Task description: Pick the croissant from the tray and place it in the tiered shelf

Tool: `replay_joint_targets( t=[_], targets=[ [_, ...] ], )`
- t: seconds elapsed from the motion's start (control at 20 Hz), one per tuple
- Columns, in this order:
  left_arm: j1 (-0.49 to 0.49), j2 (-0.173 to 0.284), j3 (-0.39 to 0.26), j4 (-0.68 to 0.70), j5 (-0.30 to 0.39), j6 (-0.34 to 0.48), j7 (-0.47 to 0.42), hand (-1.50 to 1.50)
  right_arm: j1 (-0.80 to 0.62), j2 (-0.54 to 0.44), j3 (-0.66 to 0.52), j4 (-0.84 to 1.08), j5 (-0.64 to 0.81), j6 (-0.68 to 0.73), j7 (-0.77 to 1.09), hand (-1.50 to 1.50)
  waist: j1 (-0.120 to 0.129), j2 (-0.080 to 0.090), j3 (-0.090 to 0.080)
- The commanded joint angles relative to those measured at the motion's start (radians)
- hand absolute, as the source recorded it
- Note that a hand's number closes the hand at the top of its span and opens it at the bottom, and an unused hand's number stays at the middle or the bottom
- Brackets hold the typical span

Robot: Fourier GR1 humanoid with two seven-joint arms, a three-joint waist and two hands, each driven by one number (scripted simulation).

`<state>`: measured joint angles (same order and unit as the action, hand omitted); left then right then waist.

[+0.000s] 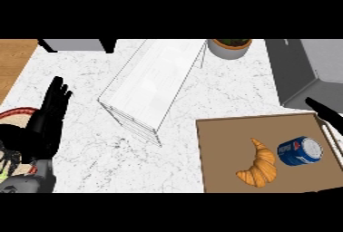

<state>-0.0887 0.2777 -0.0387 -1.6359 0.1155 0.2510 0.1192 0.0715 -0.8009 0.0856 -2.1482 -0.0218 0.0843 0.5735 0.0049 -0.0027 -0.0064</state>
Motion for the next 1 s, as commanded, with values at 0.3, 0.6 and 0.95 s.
replay_joint_targets(
  t=[0.3, 0.6, 0.95],
  targets=[
    [0.052, -0.039, -0.03, 0.001, -0.019, -0.011, -0.042, 0.0, -0.266, 0.032, 0.318, -0.056, 0.239, 0.076, 0.585, -1.5, 0.024, 0.005, 0.004],
    [0.044, -0.015, -0.001, -0.032, -0.012, -0.019, -0.002, 0.0, -0.337, 0.119, 0.484, 0.046, 0.42, 0.112, 0.693, -1.5, 0.017, 0.003, 0.004],
    [0.031, -0.007, 0.022, -0.011, -0.019, -0.029, -0.012, 0.0, -0.302, 0.071, 0.451, 0.137, 0.419, 0.187, 0.687, -1.5, -0.004, 0.002, 0.005]
  ],
)
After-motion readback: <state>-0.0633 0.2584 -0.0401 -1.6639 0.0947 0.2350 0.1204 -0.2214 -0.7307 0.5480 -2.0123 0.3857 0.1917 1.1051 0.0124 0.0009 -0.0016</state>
